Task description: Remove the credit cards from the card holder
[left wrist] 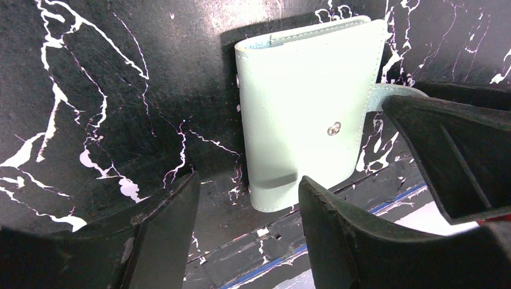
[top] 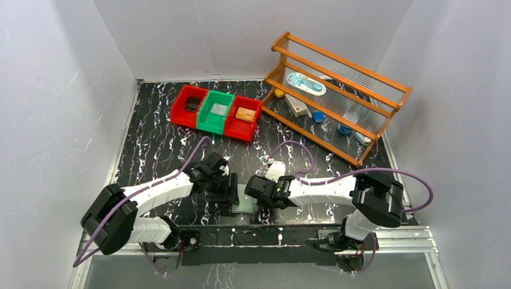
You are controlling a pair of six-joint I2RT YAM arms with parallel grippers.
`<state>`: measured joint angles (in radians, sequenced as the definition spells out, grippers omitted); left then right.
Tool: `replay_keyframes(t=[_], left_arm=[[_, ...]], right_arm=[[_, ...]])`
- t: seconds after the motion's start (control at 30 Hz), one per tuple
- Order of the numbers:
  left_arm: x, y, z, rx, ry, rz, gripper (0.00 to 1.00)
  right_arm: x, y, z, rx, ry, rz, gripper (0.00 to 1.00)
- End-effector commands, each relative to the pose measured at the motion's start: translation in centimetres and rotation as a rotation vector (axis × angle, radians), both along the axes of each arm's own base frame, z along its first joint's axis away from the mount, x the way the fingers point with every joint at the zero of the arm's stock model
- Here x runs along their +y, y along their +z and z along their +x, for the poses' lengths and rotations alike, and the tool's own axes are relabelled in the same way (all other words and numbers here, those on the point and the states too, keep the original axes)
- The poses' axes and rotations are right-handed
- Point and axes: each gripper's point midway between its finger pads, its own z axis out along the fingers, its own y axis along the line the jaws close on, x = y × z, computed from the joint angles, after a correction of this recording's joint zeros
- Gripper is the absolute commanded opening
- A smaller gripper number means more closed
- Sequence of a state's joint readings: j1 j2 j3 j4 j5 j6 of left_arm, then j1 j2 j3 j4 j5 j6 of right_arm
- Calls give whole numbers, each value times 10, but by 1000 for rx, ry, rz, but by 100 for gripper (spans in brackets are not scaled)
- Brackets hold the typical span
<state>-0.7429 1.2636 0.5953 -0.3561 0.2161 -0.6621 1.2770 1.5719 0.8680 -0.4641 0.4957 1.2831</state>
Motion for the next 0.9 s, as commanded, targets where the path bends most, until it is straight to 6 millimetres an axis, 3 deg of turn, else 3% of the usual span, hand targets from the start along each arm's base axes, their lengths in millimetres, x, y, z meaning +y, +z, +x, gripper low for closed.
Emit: replay_keyframes(t=[0.0,0.5,0.87], left_arm=[[4,3,-1,-9,-8,29,60],[1,7,0,-17,-10,15,63],[5,21,11,-105,33,5,63]], right_arm=[[-14,9,7,-38,-47,13,39],[21,23,17,-14,88,349,32],[26,25,13,7,127,381,16]])
